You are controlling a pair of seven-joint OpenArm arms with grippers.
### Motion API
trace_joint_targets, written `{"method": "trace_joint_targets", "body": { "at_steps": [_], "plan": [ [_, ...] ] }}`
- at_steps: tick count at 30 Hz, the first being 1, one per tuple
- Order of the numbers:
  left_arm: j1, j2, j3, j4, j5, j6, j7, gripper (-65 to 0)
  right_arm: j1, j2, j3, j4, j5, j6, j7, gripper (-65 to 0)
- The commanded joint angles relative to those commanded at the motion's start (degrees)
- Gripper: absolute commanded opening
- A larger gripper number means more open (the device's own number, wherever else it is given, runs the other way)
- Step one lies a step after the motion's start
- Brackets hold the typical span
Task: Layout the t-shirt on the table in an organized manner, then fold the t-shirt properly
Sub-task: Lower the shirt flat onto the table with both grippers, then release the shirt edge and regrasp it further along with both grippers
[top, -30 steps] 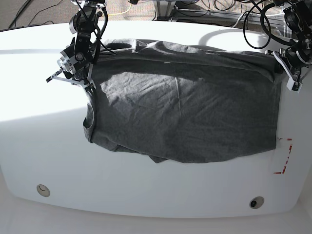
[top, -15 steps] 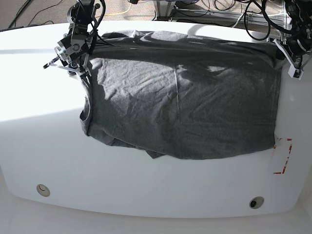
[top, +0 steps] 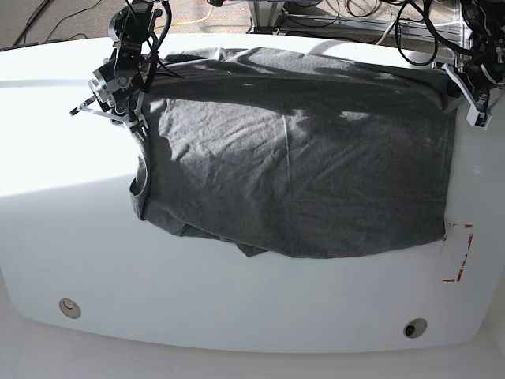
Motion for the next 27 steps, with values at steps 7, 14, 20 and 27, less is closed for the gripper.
{"method": "trace_joint_targets", "body": {
  "at_steps": [7, 14, 20, 27],
  "plan": [
    [-2.29, 0.0, 0.26, 0.0, 0.0, 0.0, -0.09, -64.0, 3.08, 0.0, 0.0, -1.76, 0.0, 0.0, 0.0, -65.0],
    [-5.8, 0.09, 0.35, -3.52, 3.78, 0.0, -0.09, -63.9, 6.15, 0.0, 0.0, -5.19, 0.26, 0.0, 0.09, -65.0],
    [-10.11, 0.09, 0.26, -8.62, 7.82, 0.0, -0.18, -63.9, 8.09, 0.26, 0.26, -7.12, 3.43, 0.0, 0.18, -65.0],
    [-13.01, 0.0, 0.26, -12.84, 10.02, 0.0, -0.26, -61.1, 9.58, 0.26, 0.35, -10.55, 3.6, 0.0, 2.99, -60.4]
  ]
}}
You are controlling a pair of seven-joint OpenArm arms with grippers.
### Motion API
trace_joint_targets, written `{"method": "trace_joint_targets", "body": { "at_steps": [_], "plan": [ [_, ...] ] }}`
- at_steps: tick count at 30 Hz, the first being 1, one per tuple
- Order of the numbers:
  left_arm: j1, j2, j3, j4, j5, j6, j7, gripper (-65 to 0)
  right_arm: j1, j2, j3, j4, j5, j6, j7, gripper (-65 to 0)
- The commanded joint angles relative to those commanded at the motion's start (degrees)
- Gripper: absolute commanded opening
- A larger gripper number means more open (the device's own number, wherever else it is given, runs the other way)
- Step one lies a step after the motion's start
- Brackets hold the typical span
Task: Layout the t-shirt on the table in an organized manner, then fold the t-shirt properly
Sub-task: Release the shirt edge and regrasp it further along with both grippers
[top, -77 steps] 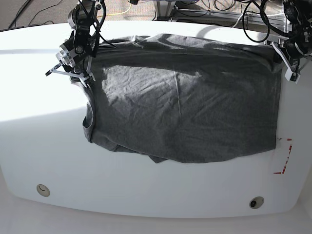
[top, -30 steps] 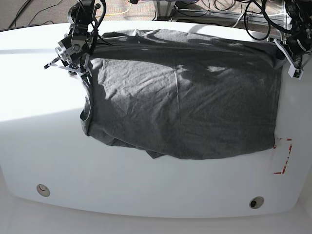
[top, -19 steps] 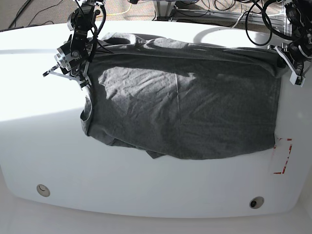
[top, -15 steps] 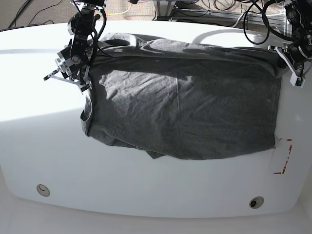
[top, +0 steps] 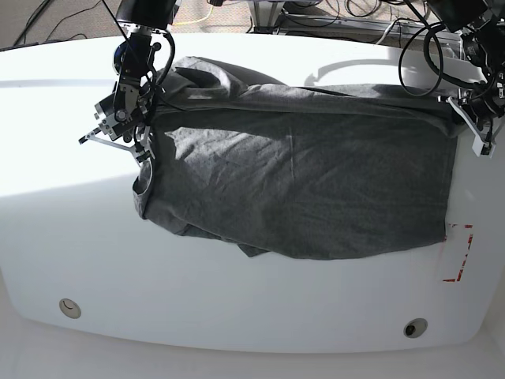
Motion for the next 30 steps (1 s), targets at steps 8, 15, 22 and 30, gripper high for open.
{"method": "trace_joint_targets", "body": {
  "at_steps": [8, 15, 22, 30],
  "plan": [
    [-2.37, 0.0, 0.09, -0.97, 0.26, 0.0, -0.09, -34.6, 0.0, -0.18, 0.0, 0.0, 0.09, 0.0, 2.37, -19.8],
    [-4.92, 0.0, 0.09, -0.62, 0.0, 0.0, 0.09, -29.0, 0.0, -0.7, 0.0, 7.38, 1.32, 0.0, 2.11, -8.1],
    [-8.26, 0.0, -0.09, 1.93, -0.09, 0.0, 0.0, -29.0, -2.73, -2.29, 0.09, 12.31, 9.41, 0.0, -1.41, -8.1],
    [-9.41, 0.18, -0.18, 8.97, -0.18, 0.0, -1.32, -29.0, -8.53, -1.58, 2.02, 12.31, 26.11, 0.0, -0.62, -8.1]
  ]
}}
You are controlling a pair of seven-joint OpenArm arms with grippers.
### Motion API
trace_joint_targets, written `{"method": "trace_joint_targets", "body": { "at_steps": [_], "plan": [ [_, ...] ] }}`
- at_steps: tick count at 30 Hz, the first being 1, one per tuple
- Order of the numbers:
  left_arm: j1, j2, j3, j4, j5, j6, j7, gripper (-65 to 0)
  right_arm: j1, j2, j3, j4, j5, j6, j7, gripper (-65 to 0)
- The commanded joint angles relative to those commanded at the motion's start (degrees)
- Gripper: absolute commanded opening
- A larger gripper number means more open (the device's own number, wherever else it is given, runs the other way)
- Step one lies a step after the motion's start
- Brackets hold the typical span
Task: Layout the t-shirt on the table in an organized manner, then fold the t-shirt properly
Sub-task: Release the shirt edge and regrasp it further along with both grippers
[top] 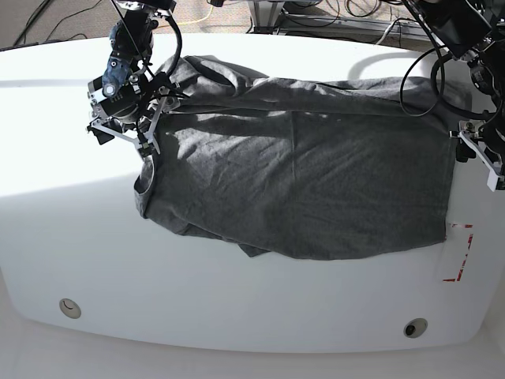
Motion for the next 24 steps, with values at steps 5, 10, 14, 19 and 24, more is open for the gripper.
{"method": "trace_joint_targets", "body": {
  "at_steps": [5, 10, 14, 19, 24],
  "plan": [
    [0.0, 0.0, 0.18, 0.62, 0.0, 0.0, -0.09, -29.2, -1.41, 2.55, 0.18, -0.09, 8.18, 0.0, 3.34, -8.1],
    [0.26, 0.0, 0.18, 0.44, 0.35, 0.0, -2.9, -29.2, -1.05, 4.48, 0.18, -0.18, 12.4, 0.0, 3.87, -8.1],
    [2.37, 0.09, 1.67, 0.35, 0.44, 0.0, -7.3, -30.3, 0.26, 5.1, 0.09, -0.26, 15.3, 0.0, 5.89, -8.2],
    [5.63, 0.0, 6.95, 0.35, 0.53, 0.0, -14.33, -47.1, 2.55, 5.01, 0.09, -0.44, 15.65, 0.0, 6.07, -19.8],
    [7.65, 0.0, 11.25, 0.35, 4.48, 0.0, -19.6, -57.1, 5.63, 4.66, -0.09, -2.46, 15.65, 0.0, 6.15, -48.2]
  ]
}}
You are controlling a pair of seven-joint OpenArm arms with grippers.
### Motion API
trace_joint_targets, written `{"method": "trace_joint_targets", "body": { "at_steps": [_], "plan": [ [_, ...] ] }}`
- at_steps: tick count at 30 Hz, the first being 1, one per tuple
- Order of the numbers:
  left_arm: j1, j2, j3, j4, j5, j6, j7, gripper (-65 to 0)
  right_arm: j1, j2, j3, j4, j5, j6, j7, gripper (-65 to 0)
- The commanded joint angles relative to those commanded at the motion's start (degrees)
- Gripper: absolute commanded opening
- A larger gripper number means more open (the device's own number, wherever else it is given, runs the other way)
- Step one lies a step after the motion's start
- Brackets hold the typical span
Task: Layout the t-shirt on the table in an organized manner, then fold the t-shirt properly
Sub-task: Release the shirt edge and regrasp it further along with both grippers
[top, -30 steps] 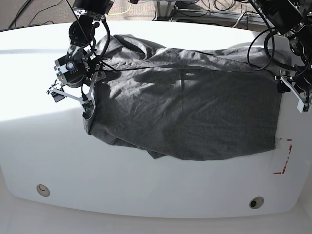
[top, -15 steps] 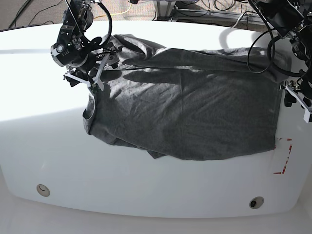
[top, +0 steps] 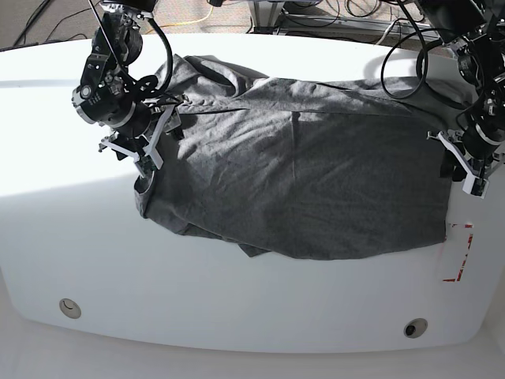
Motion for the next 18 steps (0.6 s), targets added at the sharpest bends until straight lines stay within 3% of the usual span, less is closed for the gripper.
{"method": "trace_joint_targets", "body": {
  "at_steps": [2, 3, 10, 18],
  "plan": [
    [0.35, 0.62, 2.29, 0.0, 4.4, 0.0, -2.64, -57.5, 2.02, 0.0, 0.0, -2.29, -0.35, 0.0, 0.0, -62.0],
    [0.35, 1.05, 2.9, -0.09, 5.63, 0.0, -3.6, -57.5, 2.64, 0.0, 0.0, -3.34, -0.35, 0.0, 0.0, -64.5],
    [-0.44, 4.4, 5.01, -5.45, 14.15, 0.0, -7.21, -57.5, 6.86, 0.44, 0.0, -13.8, -0.44, 0.0, 4.48, -62.5],
    [-1.67, 5.45, 5.19, -7.38, 15.12, 0.0, -7.21, -57.5, 9.32, 2.11, 0.0, -20.48, -0.53, 0.0, 6.77, -62.5]
  ]
}}
